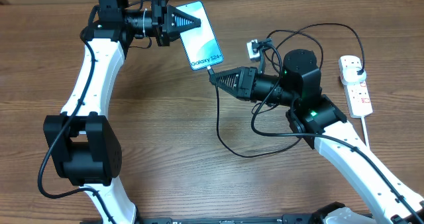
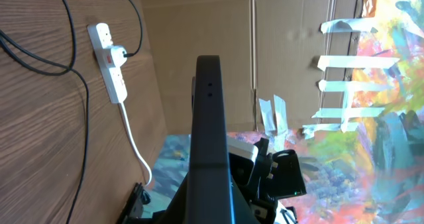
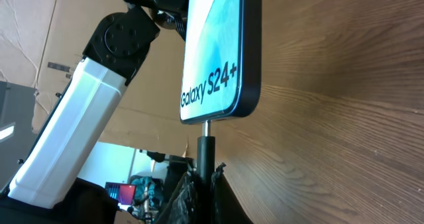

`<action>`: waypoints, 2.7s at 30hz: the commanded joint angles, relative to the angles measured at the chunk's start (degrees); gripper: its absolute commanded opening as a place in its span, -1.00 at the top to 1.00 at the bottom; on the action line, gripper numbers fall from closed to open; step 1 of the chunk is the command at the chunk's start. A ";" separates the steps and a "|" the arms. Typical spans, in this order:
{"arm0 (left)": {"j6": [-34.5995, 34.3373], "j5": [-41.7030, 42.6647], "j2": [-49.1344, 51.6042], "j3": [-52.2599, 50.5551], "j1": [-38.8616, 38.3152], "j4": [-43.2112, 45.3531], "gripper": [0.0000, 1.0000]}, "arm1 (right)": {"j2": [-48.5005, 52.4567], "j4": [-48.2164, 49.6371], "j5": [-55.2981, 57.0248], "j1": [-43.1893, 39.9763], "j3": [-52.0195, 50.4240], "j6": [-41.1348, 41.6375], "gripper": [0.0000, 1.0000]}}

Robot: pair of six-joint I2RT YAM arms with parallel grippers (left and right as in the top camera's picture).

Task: Plug charger to phone and switch on socket
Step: 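Push the plug up into the phone's bottom port with the right gripper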

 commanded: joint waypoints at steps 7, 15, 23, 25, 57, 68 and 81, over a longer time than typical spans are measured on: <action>1.14 4.68 -0.02 0.20 -1.14 0.02 0.92 | -0.07 0.87 4.24 -1.73 -0.31 0.59 0.92; 1.09 4.66 -0.02 0.20 -1.16 0.00 0.91 | 0.37 1.95 4.92 -1.73 -0.31 1.77 0.92; 1.09 4.68 -0.02 0.20 -1.18 0.00 0.91 | 3.15 5.18 4.66 -1.66 -0.31 3.52 0.92; 1.09 4.68 -0.02 0.20 -1.18 0.00 0.91 | 3.69 5.51 4.68 -1.66 -0.31 3.67 0.92; 0.85 4.70 -0.02 0.20 -5.09 -0.04 0.92 | 6.64 9.64 6.12 -2.64 -0.28 3.61 0.93; -0.02 4.70 -0.02 0.20 -3.54 -0.02 0.91 | 6.64 9.53 4.42 -2.64 -0.28 3.37 0.92; 1.60 4.20 -0.02 0.20 -0.79 0.07 0.91 | 6.64 9.35 2.91 -2.64 -0.28 2.97 0.38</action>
